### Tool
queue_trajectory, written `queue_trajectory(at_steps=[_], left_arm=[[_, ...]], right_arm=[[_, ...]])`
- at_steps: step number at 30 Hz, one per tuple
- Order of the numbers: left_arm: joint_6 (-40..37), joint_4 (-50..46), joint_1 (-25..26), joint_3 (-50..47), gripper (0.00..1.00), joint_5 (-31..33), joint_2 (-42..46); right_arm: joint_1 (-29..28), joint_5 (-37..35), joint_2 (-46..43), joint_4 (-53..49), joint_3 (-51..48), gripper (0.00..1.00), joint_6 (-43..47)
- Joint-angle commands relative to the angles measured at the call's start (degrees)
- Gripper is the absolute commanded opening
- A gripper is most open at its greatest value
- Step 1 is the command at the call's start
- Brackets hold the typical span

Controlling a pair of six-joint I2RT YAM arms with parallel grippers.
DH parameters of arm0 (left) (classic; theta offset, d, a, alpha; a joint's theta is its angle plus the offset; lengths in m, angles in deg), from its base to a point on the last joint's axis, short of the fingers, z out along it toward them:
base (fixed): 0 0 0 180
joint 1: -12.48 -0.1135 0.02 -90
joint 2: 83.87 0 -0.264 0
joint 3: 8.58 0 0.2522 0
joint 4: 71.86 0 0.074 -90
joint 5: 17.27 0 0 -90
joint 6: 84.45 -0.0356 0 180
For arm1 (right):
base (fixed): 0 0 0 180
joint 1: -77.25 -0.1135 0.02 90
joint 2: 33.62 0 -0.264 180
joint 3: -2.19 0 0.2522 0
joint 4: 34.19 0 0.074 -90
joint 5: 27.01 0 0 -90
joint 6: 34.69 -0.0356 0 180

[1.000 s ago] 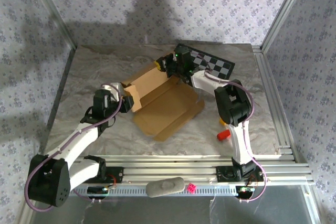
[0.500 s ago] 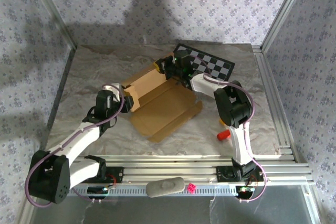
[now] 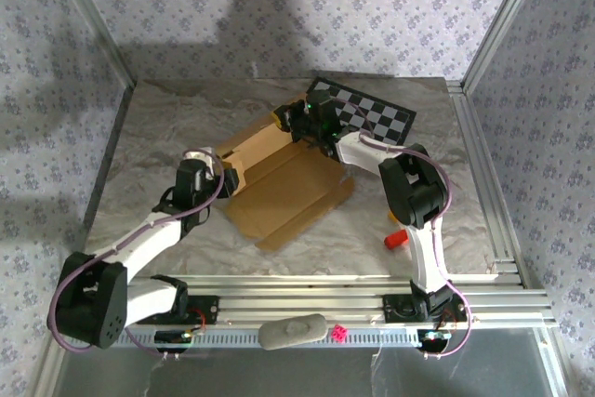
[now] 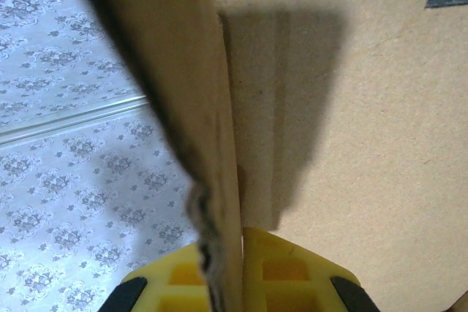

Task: Fold the paper box

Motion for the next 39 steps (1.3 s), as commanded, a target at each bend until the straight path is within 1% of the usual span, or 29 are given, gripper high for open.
queue_trajectory(at_steps=[1, 5, 13, 18, 21, 23, 25, 28, 32, 35, 39], left_arm=[[0.69, 2.06, -0.38, 2.18, 0.63, 4.19, -0.19], [0.73, 1.17, -0.38, 2.0, 0.64, 4.96, 0.86], [0.12, 0.1, -0.39, 1.0, 0.67, 2.91, 5.01], [-0.94, 1.01, -0.38, 0.17, 0.7, 1.63, 5.49], [-1.32, 0.66, -0.44, 0.5, 0.69, 1.75, 5.01], [-1.47, 0.05, -0.4, 1.2, 0.66, 2.14, 4.04], [-1.6, -1.67, -0.4, 2.51, 0.58, 3.29, 2.8], [-1.3, -2.88, -0.42, 3.97, 0.45, 4.75, 1.21], [-1.34, -2.94, -0.38, 4.99, 0.24, 5.66, 0.38], [-1.49, -3.05, -0.38, 5.32, 0.18, 6.47, 0.05], [-1.42, -3.16, -0.38, 5.26, 0.14, 6.93, 0.02]], right_arm=[[-0.64, 3.44, -1.46, -4.73, 0.03, 0.0, -0.74], [-0.45, 3.3, -1.4, -6.1, 0.79, 0.0, -0.66], [-0.14, 2.92, -0.96, -9.73, 2.74, 0.0, -0.61], [-0.24, 2.59, -0.52, -10.49, 3.61, 0.0, -0.85], [-0.4, 2.29, -0.45, -11.58, 4.07, 0.0, -0.78], [-0.34, 2.2, -0.52, -12.05, 4.25, 0.0, -0.82], [-0.53, 1.69, -0.98, -12.84, 4.07, 0.0, -0.87], [-0.95, -0.56, -2.32, -14.75, 3.04, 0.0, -1.27], [-1.29, -2.78, -3.42, -14.1, 1.18, 0.0, -3.92], [-1.44, -2.97, -3.39, -13.69, 1.14, 0.0, -5.5], [-1.56, -3.41, -3.64, -17.49, 2.67, 0.0, -6.21]])
